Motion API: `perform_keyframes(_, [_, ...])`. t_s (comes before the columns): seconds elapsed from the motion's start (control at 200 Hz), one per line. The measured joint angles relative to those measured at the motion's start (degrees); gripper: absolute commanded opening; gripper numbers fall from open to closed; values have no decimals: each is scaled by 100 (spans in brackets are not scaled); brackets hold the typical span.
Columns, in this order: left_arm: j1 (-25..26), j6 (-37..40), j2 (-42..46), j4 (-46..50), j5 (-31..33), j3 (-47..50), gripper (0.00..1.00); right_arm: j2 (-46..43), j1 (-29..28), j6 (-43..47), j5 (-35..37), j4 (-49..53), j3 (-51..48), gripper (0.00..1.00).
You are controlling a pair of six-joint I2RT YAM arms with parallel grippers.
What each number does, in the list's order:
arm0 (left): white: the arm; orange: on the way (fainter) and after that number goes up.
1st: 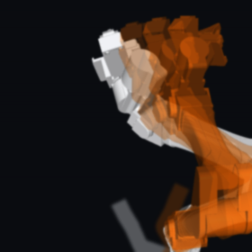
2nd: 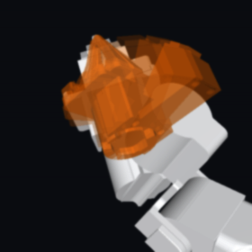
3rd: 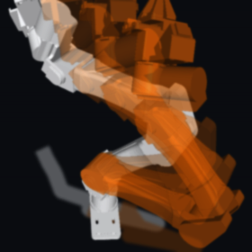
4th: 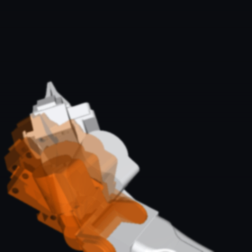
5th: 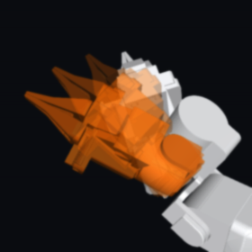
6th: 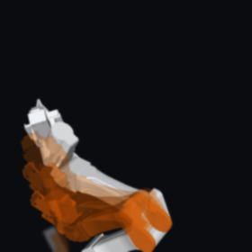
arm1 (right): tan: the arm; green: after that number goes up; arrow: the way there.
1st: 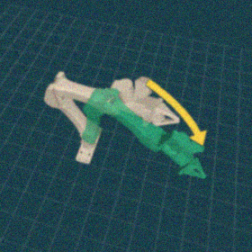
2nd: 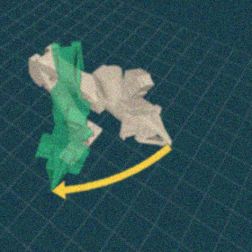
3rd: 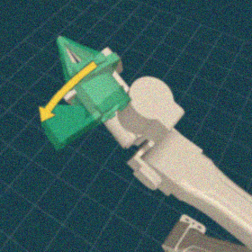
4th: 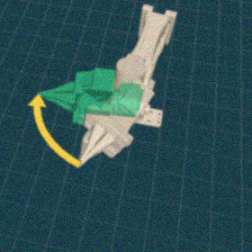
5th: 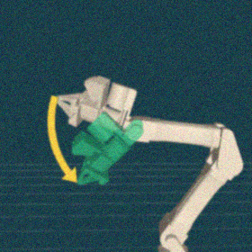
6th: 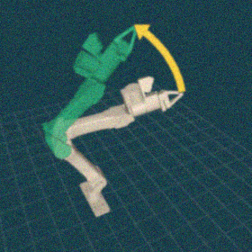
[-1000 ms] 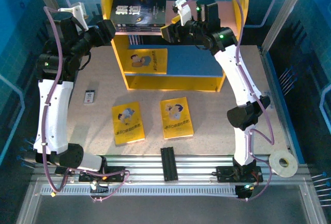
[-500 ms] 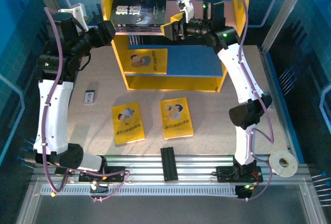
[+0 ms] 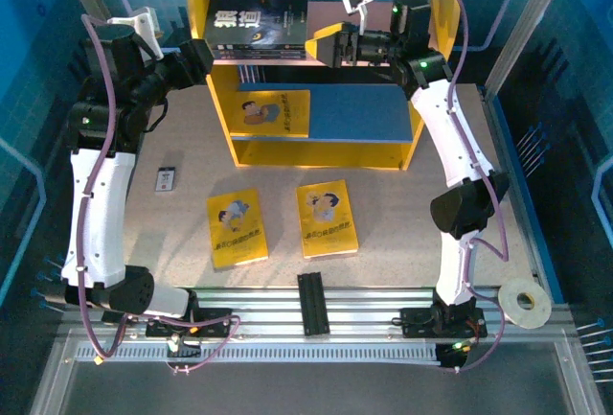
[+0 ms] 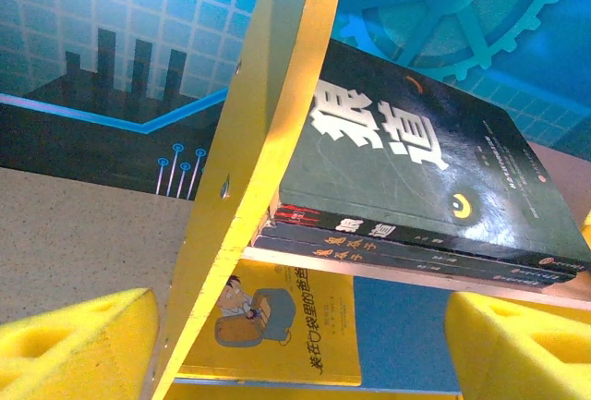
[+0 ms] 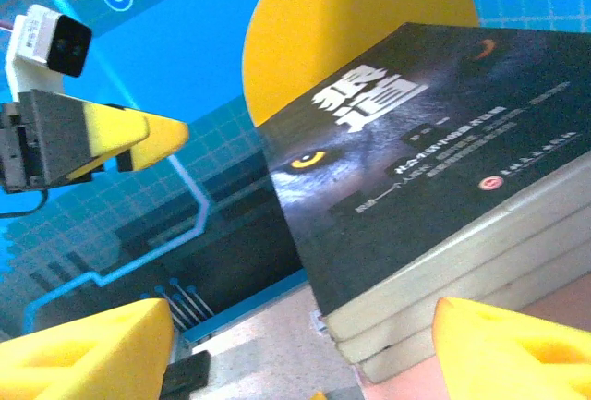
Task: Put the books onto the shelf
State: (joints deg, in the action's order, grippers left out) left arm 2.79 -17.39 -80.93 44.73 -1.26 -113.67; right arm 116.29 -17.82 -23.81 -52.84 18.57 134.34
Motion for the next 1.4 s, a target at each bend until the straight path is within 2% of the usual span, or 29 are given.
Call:
perform_keyframes(0.425, [-2, 0, 0, 0, 0, 15, 82, 138, 0, -138, -629, 13, 186, 75])
perform_keyframes(1.401, [-2, 0, 0, 0, -2, 15, 82, 439, -103, 505, -763, 1099, 973, 76])
